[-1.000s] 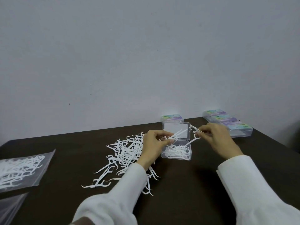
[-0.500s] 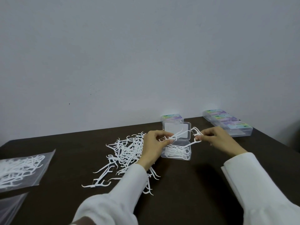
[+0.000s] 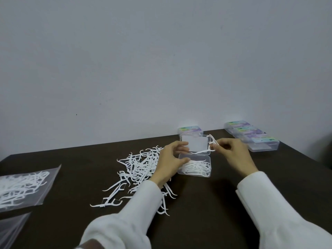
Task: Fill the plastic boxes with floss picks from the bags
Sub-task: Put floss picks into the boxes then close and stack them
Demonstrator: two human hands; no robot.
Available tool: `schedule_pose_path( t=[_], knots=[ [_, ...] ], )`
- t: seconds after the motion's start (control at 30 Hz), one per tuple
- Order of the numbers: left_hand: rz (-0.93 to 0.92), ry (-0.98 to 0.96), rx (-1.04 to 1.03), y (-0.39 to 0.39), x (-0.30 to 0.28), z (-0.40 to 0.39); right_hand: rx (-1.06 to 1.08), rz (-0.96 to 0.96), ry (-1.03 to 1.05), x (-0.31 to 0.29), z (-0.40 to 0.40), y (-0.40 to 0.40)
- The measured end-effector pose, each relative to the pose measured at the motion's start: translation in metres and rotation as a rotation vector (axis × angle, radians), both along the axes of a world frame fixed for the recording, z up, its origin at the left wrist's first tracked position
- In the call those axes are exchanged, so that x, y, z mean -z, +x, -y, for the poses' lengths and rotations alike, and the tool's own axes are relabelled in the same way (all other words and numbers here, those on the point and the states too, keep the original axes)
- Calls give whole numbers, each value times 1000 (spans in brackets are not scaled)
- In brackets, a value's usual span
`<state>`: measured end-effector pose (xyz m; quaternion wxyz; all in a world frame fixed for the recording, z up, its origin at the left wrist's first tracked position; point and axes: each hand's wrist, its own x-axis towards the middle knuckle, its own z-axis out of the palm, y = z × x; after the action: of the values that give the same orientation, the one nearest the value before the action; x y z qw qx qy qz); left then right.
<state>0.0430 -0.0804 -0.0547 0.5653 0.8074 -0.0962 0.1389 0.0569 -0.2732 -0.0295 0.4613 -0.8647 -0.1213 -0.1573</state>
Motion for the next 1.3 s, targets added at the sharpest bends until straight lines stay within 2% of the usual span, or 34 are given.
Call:
schedule_pose_path(
  t=[0.2,0.33,0.47,0.63,0.77,0.97,1.13,1.3],
  knots=[
    [10,-66,-149,6,1,-5,-46,-7,-30,9,-16,0],
    [-51,-34,-111,7,4,-9,-155,-16,-211,16,-23,1],
    [-92,-23,-54,6,5,-9,-170,9,-174,15,-20,0],
    [-69,84,-52,5,6,-10,-97,77,-281,12,-16,-3],
    [-54,150,-56,3,5,-9,-126,-74,-348,4,-5,-3],
    [-19,257,-21,0,4,-10,-256,-173,-334,0,-6,-6],
    [-15,425,51,1,-1,-11,-262,-148,-264,-1,-7,-6],
    [-6,439,52,1,0,-11,-202,-144,-263,0,-6,-4]
  ],
)
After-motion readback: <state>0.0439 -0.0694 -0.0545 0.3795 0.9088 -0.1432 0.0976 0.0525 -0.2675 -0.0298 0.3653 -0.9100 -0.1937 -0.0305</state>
